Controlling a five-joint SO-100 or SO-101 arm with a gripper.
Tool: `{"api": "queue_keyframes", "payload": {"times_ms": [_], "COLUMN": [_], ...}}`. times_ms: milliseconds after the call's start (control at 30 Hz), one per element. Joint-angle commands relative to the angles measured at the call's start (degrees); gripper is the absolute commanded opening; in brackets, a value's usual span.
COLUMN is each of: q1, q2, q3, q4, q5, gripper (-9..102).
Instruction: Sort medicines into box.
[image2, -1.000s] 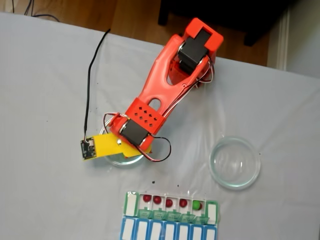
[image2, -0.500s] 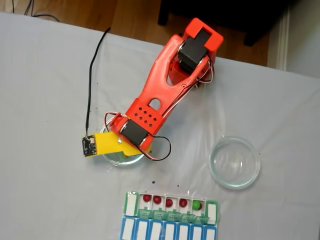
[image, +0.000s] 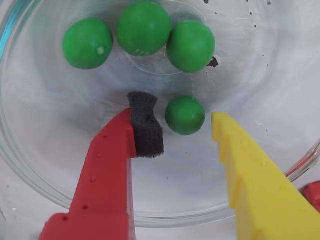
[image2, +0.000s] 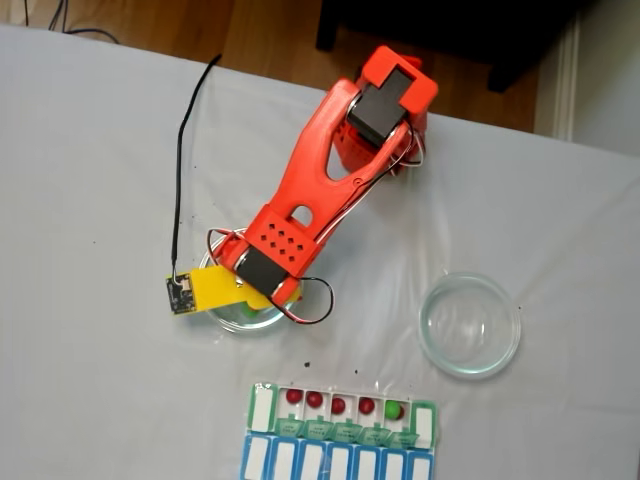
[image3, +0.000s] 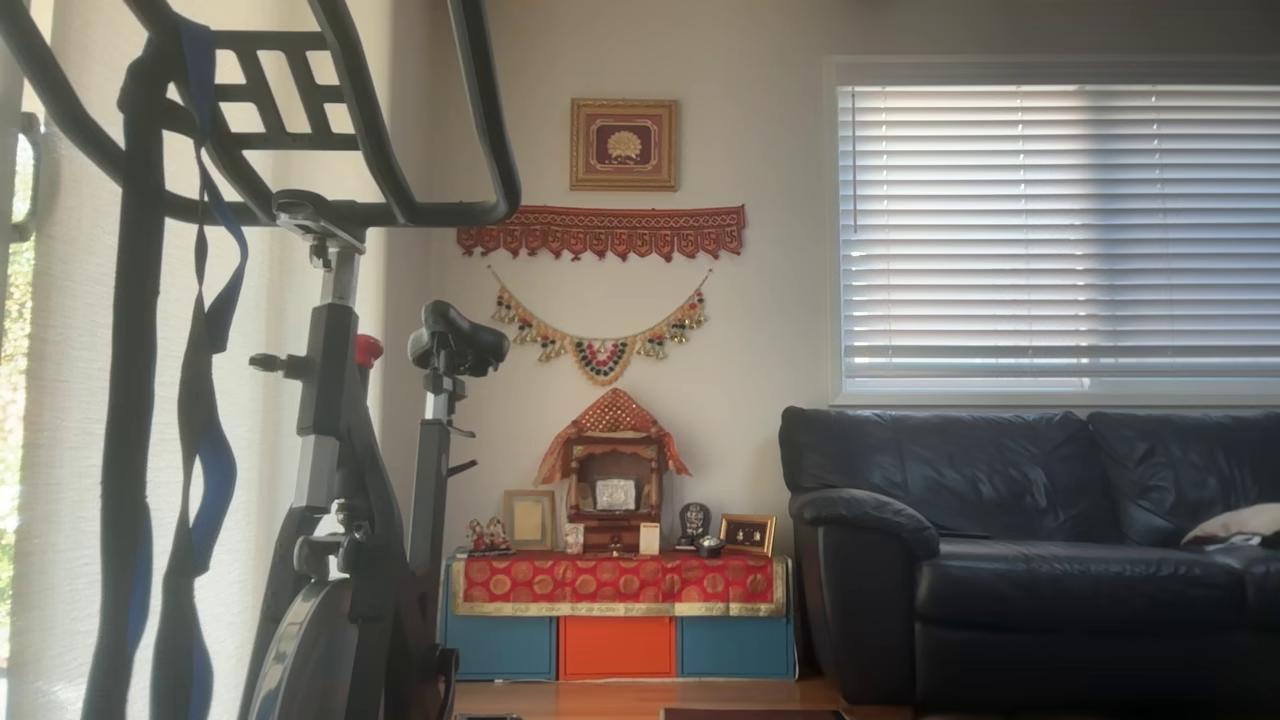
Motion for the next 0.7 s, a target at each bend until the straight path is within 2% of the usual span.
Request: {"api": "queue_keyframes", "payload": {"times_ms": [0,500,667], "q1": [0.0,-0.8,-1.5], "q2": [1.7,2.6,2.4], "q3": [-0.6,3.4,3.9], "q4": [0.3,-1.6,-2.1], "q5": [-1.1,-2.3,-1.1], "gripper": [19,17,13]}}
